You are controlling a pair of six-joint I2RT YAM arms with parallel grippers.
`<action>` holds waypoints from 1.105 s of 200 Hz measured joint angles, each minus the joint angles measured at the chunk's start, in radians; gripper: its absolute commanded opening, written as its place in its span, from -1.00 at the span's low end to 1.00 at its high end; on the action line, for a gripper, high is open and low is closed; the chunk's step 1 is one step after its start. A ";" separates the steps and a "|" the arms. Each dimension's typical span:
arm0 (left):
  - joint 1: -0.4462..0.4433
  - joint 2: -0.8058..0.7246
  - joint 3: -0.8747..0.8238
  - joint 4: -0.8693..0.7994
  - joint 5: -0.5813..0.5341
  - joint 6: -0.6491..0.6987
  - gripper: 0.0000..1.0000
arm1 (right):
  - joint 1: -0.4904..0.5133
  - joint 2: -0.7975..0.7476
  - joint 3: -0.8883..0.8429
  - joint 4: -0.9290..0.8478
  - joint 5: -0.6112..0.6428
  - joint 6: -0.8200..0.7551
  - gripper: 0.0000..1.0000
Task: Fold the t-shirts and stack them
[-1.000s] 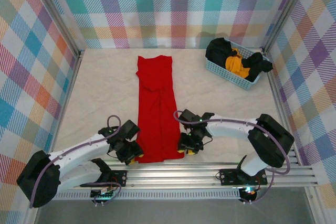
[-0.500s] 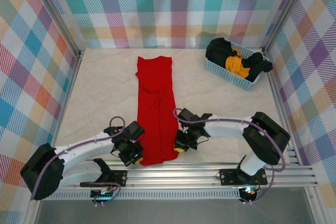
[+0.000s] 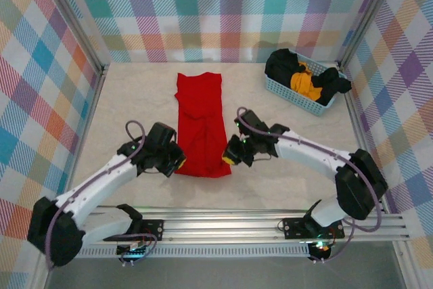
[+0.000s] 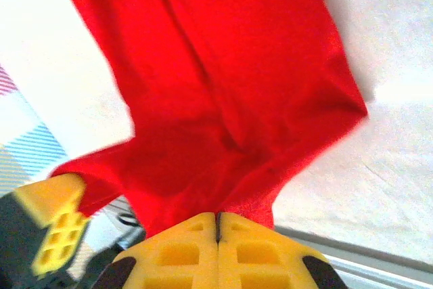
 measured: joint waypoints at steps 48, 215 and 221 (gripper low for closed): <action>0.164 0.284 0.242 0.054 0.041 0.122 -1.00 | -0.142 0.263 0.280 0.002 -0.009 -0.066 -1.00; 0.201 0.004 -0.074 0.169 0.043 0.108 0.28 | -0.129 0.166 0.063 0.054 0.044 -0.211 -0.03; 0.196 0.003 -0.104 0.182 0.048 0.080 0.26 | -0.111 0.163 0.035 0.074 0.036 -0.202 -0.03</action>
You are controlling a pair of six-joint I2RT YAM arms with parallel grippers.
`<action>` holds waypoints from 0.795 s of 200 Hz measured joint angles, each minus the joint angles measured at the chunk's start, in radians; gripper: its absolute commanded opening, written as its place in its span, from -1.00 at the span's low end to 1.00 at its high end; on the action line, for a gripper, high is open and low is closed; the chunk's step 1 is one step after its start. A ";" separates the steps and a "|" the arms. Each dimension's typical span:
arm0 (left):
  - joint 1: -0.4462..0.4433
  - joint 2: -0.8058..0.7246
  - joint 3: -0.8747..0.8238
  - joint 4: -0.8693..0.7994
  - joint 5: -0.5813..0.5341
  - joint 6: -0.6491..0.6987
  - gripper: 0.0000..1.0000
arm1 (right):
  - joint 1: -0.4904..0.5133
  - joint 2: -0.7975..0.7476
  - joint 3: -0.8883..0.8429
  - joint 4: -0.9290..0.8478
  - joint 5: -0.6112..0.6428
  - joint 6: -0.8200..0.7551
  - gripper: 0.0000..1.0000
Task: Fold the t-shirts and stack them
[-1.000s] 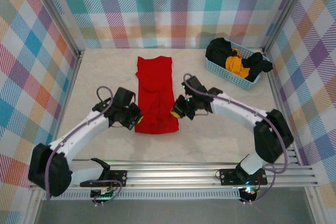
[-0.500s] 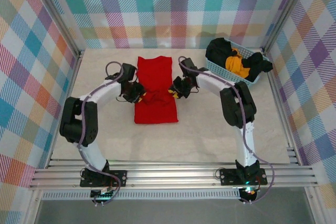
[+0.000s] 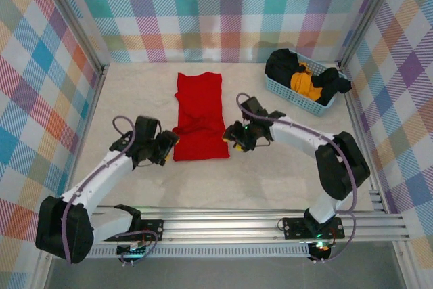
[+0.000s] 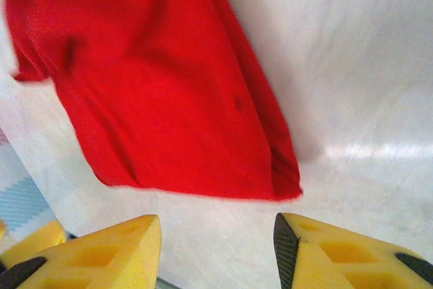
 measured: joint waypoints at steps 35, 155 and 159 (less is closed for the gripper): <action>-0.032 0.131 -0.052 0.098 0.025 -0.118 0.23 | 0.022 0.085 -0.097 0.132 -0.056 0.086 -0.04; -0.071 0.248 -0.063 0.243 -0.029 -0.187 -1.00 | 0.009 0.183 -0.119 0.350 -0.105 0.237 -1.00; -0.071 0.245 -0.059 0.231 -0.038 -0.181 -1.00 | 0.009 0.183 -0.118 0.350 -0.103 0.234 -1.00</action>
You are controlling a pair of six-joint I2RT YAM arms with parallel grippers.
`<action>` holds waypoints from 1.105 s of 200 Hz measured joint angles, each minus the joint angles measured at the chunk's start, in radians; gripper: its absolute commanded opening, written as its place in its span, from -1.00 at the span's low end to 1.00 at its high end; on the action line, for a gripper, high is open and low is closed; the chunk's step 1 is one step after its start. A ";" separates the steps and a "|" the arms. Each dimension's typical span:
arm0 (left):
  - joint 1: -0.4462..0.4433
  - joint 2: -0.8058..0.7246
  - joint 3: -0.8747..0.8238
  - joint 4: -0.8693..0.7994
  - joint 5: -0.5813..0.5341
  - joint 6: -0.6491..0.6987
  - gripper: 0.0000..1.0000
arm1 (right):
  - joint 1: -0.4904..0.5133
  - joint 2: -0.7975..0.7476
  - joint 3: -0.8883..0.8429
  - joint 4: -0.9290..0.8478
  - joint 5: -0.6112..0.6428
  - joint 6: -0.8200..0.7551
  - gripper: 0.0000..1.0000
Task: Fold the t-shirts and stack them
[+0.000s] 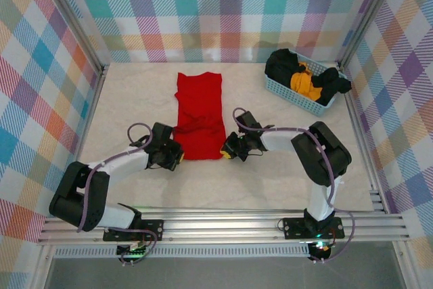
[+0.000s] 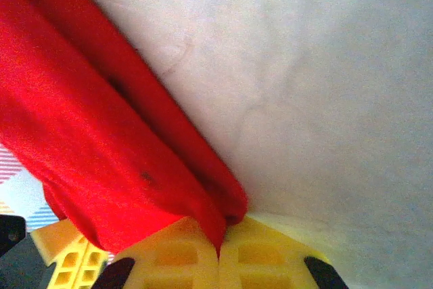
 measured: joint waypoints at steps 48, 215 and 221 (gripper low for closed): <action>0.011 -0.096 0.118 -0.191 -0.089 0.155 -1.00 | -0.017 -0.098 0.007 -0.092 0.054 -0.043 -1.00; 0.012 -0.173 0.377 -0.383 0.002 0.385 -1.00 | -0.043 -0.256 0.213 -0.285 0.032 -0.105 -1.00; 0.006 -0.183 0.332 -0.391 0.009 0.385 -1.00 | -0.032 -0.262 0.181 -0.288 0.028 -0.103 -1.00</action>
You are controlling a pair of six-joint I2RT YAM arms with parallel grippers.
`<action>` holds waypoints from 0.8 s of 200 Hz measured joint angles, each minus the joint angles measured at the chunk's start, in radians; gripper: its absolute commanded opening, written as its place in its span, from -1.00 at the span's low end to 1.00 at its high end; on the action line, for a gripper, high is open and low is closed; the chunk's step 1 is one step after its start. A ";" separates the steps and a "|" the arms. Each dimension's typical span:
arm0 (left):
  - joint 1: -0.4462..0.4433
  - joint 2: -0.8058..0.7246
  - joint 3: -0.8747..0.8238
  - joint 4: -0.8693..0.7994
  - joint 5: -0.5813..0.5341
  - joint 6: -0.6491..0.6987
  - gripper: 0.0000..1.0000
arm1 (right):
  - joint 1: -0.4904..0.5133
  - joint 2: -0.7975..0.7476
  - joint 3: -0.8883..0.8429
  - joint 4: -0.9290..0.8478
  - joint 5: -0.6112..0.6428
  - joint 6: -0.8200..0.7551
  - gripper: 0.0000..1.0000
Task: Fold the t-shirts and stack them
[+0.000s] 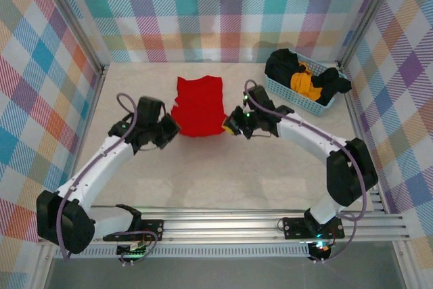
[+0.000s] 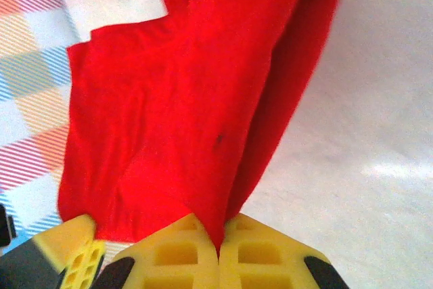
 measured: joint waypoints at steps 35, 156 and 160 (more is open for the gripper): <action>-0.040 -0.134 -0.226 -0.058 0.052 -0.021 -1.00 | 0.092 -0.038 -0.169 -0.027 -0.019 0.030 -1.00; -0.051 -0.140 -0.046 -0.113 0.108 -0.060 -1.00 | 0.093 -0.159 -0.051 -0.180 0.051 0.093 -1.00; -0.045 -0.122 -0.029 -0.111 0.109 -0.060 -1.00 | 0.082 -0.149 -0.032 -0.185 0.051 0.092 -1.00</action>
